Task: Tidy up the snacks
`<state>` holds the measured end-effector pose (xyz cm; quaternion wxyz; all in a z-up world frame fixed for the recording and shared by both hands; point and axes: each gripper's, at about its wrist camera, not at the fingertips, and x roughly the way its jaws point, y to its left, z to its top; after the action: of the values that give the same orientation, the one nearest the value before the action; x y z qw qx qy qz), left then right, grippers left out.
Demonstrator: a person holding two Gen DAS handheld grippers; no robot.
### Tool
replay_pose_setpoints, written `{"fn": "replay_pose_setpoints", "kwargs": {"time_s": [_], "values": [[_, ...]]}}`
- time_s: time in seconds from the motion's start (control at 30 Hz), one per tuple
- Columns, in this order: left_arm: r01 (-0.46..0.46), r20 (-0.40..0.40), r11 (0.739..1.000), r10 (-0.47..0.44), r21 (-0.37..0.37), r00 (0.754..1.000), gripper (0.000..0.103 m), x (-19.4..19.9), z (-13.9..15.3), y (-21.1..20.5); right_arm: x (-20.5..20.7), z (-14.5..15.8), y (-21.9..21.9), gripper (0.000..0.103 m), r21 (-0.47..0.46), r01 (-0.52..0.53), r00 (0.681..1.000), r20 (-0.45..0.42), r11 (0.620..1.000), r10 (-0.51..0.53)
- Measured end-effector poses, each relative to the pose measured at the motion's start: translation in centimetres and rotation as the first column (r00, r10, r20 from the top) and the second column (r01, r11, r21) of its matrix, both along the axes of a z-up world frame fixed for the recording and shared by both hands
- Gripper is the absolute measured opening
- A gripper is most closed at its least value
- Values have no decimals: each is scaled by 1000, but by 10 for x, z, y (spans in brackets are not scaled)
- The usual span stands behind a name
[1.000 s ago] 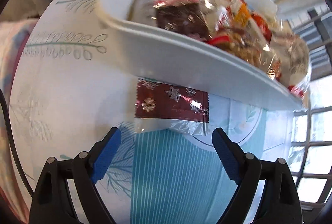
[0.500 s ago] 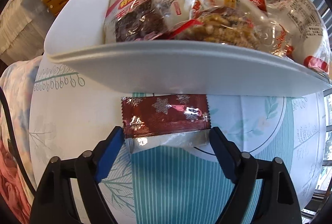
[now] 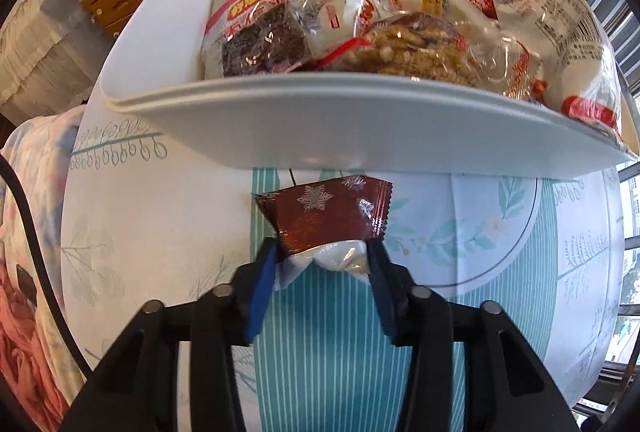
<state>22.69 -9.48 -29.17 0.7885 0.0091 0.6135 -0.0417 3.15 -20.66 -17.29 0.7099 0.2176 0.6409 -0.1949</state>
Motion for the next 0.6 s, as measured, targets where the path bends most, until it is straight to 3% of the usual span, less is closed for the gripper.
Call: {"fn": "replay_pose_setpoints", "kwargs": {"time_s": [0.4, 0.6], "values": [[-142, -104, 987, 150, 75, 983, 36, -39, 17, -6, 31, -2, -33, 87, 64, -174, 985, 35, 983, 172], [-242, -96, 967, 249, 84, 964, 35, -64, 55, -1, 50, -11, -52, 87, 88, -248, 969, 25, 965, 246]]}}
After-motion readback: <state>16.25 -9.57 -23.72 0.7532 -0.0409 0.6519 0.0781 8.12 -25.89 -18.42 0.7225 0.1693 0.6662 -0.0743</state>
